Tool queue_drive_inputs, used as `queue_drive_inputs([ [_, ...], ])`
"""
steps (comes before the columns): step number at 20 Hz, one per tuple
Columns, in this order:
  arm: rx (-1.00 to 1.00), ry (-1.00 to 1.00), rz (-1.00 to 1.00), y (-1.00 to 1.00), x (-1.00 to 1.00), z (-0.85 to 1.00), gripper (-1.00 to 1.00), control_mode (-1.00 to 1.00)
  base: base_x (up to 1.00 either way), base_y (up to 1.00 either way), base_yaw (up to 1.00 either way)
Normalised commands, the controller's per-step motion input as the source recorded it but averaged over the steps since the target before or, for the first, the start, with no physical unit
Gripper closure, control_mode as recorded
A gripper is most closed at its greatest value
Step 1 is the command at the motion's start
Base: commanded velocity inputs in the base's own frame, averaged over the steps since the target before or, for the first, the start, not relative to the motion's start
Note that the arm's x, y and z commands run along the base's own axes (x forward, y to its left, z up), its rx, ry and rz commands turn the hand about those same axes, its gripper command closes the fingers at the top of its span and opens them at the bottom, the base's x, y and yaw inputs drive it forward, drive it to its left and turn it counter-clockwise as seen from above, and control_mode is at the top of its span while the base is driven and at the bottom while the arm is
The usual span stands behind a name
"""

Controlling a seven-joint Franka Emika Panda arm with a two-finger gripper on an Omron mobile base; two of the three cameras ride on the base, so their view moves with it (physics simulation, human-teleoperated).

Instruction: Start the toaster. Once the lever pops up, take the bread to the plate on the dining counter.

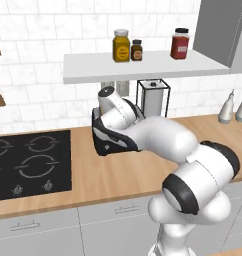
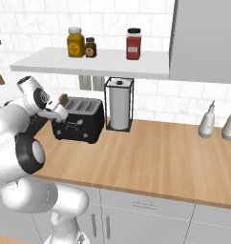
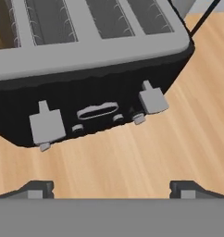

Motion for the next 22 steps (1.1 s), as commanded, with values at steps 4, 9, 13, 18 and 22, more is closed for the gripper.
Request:
queue_drive_inputs([
  [4, 0.00, -0.08, 0.00, -0.06, 0.09, -0.05, -1.00, -1.00, 0.00, 0.00, 0.00],
  [9, 0.00, -0.07, 0.00, -0.09, 0.08, -0.19, -1.00, -1.00, 0.00, 0.00, 0.00],
  [13, 0.00, -0.01, 0.00, -0.01, 0.27, -0.30, -1.00, -1.00, 0.00, 0.00, 0.00],
  [18, 0.00, 0.00, 0.00, 0.00, 0.28, -0.24, -1.00, -1.00, 0.00, 0.00, 0.00],
  [22, 0.00, 0.00, 0.00, 0.00, 0.06, -0.22, -1.00, -1.00, 0.00, 0.00, 0.00],
])
